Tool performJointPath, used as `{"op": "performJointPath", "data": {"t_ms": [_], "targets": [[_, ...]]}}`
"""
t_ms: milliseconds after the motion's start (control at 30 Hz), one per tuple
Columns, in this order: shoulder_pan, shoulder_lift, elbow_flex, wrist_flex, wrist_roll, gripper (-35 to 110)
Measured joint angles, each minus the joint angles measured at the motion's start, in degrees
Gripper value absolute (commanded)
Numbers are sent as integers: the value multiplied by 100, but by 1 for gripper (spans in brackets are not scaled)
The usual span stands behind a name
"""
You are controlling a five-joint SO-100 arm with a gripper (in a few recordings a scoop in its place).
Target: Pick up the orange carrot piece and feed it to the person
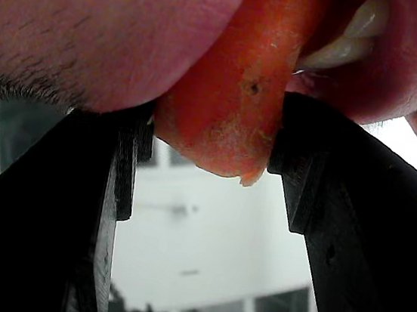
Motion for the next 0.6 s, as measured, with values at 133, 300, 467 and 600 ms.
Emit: {"op": "performJointPath", "data": {"t_ms": [133,300,467,600], "targets": [[-9,0,0,0,0,-3],[-9,0,0,0,0,0],[-9,0,0,0,0,12],[0,0,0,0,18,20]]}}
